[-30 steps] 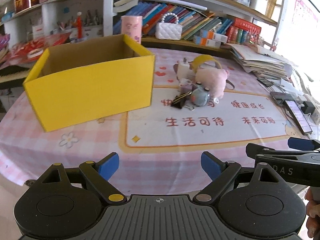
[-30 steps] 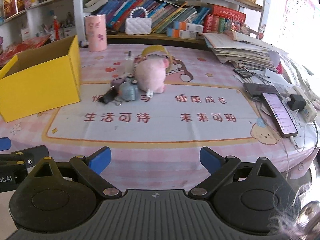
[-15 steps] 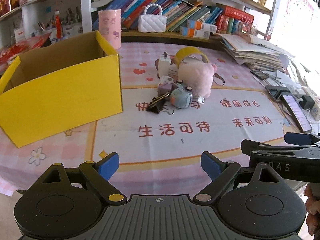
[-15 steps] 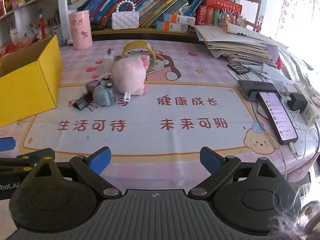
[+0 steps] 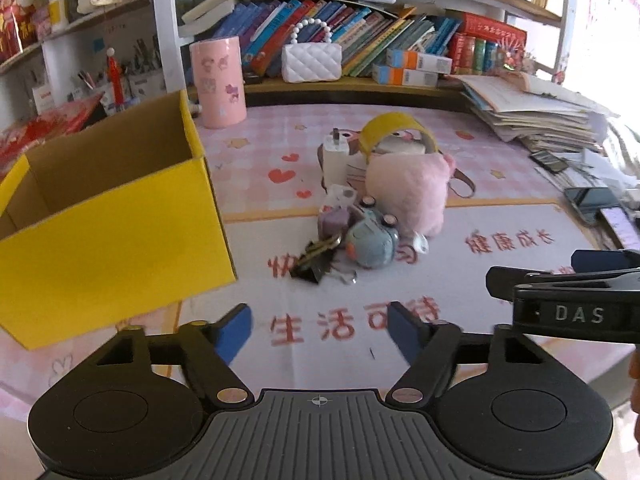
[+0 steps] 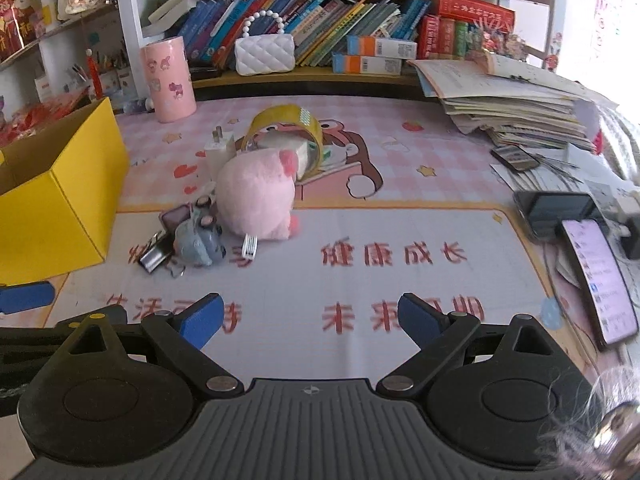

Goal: Organize objects
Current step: 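Grasp the pink plush pig with the right tool while the left tool grasps the black binder clip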

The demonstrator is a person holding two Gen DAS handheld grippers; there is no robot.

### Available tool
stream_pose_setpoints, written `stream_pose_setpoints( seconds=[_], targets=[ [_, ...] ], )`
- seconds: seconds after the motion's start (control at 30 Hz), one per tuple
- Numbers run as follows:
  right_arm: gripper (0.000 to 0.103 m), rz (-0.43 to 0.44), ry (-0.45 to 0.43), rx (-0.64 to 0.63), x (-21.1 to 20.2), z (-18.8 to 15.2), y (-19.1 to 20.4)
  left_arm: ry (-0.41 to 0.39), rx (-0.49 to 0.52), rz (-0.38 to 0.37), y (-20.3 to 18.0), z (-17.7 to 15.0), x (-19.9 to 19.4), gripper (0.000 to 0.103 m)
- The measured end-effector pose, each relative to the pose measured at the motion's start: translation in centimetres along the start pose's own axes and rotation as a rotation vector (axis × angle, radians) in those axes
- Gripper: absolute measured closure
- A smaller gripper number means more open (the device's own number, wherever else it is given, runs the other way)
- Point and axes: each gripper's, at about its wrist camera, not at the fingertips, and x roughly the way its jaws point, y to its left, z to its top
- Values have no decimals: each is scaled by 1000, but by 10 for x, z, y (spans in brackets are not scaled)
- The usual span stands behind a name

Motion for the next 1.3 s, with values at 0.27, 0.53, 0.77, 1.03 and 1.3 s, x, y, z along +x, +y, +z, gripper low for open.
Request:
stream_pose_setpoints(
  seconds=[0.27,0.53,0.77,1.03,1.3],
  targets=[
    [9,76,-39,-3,18,22,-10,-11,90,53,-15,22,31,62],
    [9,131,-60,-15,34,42,-15,7,197,105,-33,33,68,74],
    [9,175,-56,-15,49,53,-15,23,211,134,-35,33,82,95],
    [9,209,-52,-7,71,67,-7,21,46,92,-9,42,56,101],
    [13,208,-26,-8,106,80,9,23,-126,58,17,35,26,101]
  ],
)
